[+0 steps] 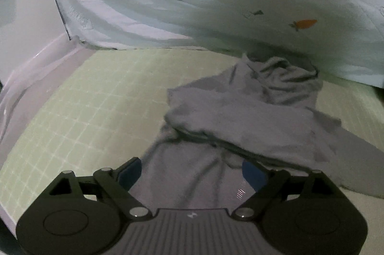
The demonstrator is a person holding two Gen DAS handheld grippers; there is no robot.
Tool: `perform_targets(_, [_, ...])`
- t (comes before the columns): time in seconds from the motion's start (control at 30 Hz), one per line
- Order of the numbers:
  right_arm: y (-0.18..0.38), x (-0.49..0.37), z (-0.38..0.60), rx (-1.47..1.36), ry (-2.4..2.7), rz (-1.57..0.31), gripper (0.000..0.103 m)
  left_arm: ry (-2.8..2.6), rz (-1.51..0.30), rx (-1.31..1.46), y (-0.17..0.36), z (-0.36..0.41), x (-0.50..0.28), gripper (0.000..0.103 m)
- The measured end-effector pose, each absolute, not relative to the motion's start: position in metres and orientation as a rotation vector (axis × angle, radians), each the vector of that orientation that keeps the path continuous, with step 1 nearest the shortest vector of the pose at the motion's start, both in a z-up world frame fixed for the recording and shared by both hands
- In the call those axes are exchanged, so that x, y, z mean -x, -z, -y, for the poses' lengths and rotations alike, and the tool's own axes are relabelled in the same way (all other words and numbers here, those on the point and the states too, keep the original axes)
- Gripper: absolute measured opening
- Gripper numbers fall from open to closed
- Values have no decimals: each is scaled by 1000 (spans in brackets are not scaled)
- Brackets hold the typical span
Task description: Fold clothes
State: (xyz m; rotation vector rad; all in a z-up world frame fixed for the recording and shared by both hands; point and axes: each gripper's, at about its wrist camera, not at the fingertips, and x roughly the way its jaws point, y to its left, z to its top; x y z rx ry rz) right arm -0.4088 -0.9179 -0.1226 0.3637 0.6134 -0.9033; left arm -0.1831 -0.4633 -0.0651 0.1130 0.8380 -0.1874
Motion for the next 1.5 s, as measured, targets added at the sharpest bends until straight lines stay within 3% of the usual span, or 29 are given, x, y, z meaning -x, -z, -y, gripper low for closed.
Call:
perform_targets(0.37, [79,262,743,-314,614,-578,5,236,-877,-49,84,390,112,91])
perform_targets(0.6, [101,181,640,-288,420,-641,7,251,-896,-49,94,366,87,91])
perform_targets(0.7, [112,175,627,-283,399,-681,25,265,-885,-58,91,367,87,91])
perform_targets(0.73, [113,176,627,-292,392,-683,35,268,-880,-60,90,369,88,91])
perform_targets(0.77, [113,179,628,-301,390,-682,55,271,-875,-60,89,372,90,91])
perform_targets(0.83, [107,193,633,-310,401,-649,83,282,-870,-58,86,381,97,91])
perform_targets(0.87, [103,201,636,-313,402,-630,94,288,-868,-60,85,387,101,91])
perform_targets(0.93, [97,220,647,-321,406,-600,103,297,-865,-67,84,401,109,91])
perform_targets(1.27, [115,322,746,-440,622,-609,103,376,-843,-92,79,498,136,92])
perform_targets(1.5, [144,335,799,-513,749,-660,103,531,-923,-129,100,562,119,89])
